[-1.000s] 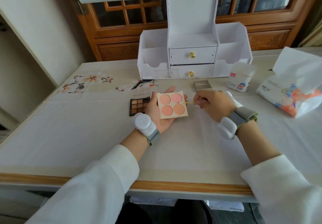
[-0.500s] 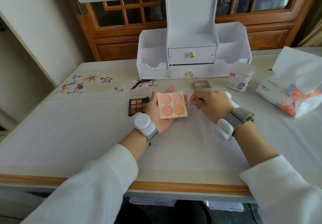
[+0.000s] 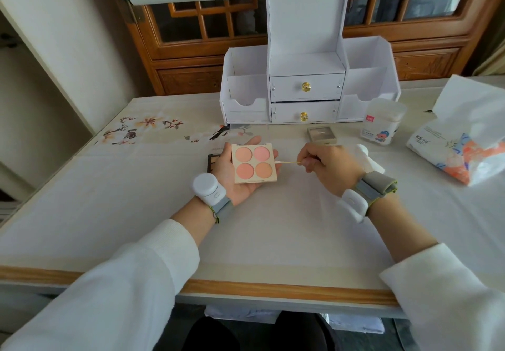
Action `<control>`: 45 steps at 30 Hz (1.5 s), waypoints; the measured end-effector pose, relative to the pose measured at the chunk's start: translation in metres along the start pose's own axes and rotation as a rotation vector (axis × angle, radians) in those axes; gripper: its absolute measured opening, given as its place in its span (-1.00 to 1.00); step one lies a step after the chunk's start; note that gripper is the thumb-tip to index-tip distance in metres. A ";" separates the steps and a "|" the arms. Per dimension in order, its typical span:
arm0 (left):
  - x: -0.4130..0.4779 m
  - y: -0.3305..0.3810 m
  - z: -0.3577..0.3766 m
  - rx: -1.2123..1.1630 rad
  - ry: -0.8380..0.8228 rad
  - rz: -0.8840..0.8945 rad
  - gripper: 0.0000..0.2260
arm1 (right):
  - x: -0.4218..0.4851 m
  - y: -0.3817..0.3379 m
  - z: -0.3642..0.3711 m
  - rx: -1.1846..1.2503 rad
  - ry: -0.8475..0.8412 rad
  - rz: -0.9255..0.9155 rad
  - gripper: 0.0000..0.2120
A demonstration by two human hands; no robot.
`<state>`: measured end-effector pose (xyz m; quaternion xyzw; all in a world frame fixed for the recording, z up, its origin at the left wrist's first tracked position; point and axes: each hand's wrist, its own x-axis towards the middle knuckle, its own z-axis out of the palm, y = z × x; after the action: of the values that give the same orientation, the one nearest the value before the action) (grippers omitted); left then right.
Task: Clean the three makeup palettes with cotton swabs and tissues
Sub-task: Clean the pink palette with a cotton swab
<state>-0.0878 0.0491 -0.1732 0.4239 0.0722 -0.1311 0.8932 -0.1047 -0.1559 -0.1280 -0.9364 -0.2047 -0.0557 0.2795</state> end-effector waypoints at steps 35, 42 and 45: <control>0.001 0.006 0.001 -0.201 0.130 0.110 -0.42 | 0.005 -0.003 0.031 0.029 -0.088 -0.049 -0.86; 0.001 0.008 0.000 -0.264 0.175 0.170 -0.44 | 0.005 -0.013 0.042 0.074 -0.063 -0.052 -0.87; 0.000 0.008 -0.001 -0.245 0.183 0.171 -0.46 | 0.005 -0.017 0.048 0.074 -0.082 -0.073 -0.88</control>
<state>-0.0852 0.0551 -0.1679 0.3266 0.1324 -0.0058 0.9358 -0.1075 -0.1146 -0.1582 -0.9188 -0.2519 -0.0200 0.3033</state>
